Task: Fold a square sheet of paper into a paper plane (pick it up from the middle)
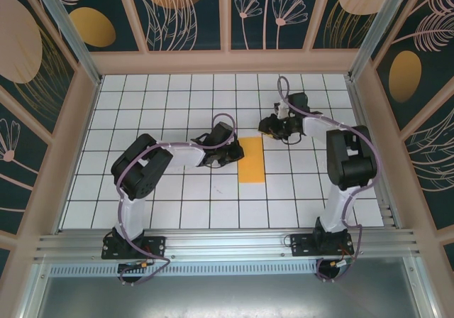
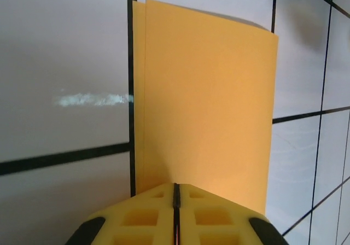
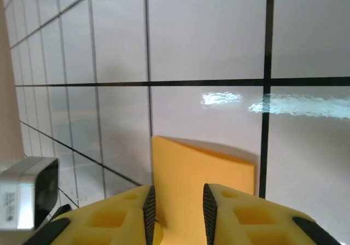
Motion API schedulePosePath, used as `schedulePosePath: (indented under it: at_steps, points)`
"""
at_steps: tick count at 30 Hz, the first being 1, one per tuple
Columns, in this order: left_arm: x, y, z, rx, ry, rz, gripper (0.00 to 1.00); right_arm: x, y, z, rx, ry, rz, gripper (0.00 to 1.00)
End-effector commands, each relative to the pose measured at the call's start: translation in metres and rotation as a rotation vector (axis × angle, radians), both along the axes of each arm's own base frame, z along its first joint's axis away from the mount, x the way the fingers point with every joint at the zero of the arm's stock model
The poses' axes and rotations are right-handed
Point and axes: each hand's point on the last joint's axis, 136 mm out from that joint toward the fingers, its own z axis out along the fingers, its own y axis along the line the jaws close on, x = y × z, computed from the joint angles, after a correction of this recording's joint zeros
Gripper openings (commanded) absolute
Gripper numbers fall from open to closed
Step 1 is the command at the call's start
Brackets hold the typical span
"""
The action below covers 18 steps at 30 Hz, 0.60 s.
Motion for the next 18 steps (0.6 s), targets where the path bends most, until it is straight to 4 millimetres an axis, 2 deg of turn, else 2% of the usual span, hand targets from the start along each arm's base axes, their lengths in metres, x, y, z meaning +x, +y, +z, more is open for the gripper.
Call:
schedulePosePath:
  at_steps: [1,3,6,9,14,18]
  points:
    - [0.004,0.007,0.056,-0.011,-0.099,0.025,0.2,-0.022,-0.021,0.016,-0.106,-0.063,-0.025,0.43]
    - [0.007,0.022,0.075,-0.005,-0.16,0.08,0.25,-0.041,-0.026,0.01,-0.141,-0.054,-0.023,0.49]
    - [0.006,0.047,0.088,-0.003,-0.208,0.156,0.28,-0.067,-0.024,-0.009,-0.177,0.008,0.005,0.52]
    - [0.001,0.069,0.086,-0.014,-0.222,0.214,0.28,-0.087,-0.013,-0.024,-0.179,0.043,0.025,0.54]
    - [-0.004,0.092,0.088,-0.034,-0.251,0.272,0.29,-0.101,-0.004,-0.036,-0.206,0.069,0.025,0.55]
    - [-0.005,0.099,0.089,-0.034,-0.257,0.281,0.31,-0.11,0.0,-0.045,-0.232,0.091,0.03,0.56]
